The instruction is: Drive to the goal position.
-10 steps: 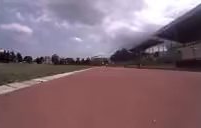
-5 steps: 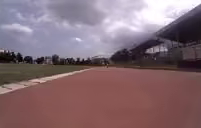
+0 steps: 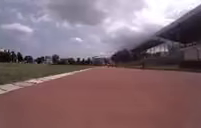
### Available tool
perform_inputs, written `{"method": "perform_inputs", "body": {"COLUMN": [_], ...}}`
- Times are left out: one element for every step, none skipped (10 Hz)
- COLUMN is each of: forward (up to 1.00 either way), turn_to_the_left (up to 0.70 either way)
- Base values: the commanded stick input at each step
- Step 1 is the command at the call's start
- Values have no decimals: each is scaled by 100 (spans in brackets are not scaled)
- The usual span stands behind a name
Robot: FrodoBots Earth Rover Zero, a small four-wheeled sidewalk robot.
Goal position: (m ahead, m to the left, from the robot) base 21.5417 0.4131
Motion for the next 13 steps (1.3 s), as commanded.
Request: {"method": "perform_inputs", "body": {"forward": [45,45,45,45,45,45,45,45,45,45,45,45,45], "turn_to_the_left": [0,0,0,0,0,0,0,0,0,0,0,0,0]}}
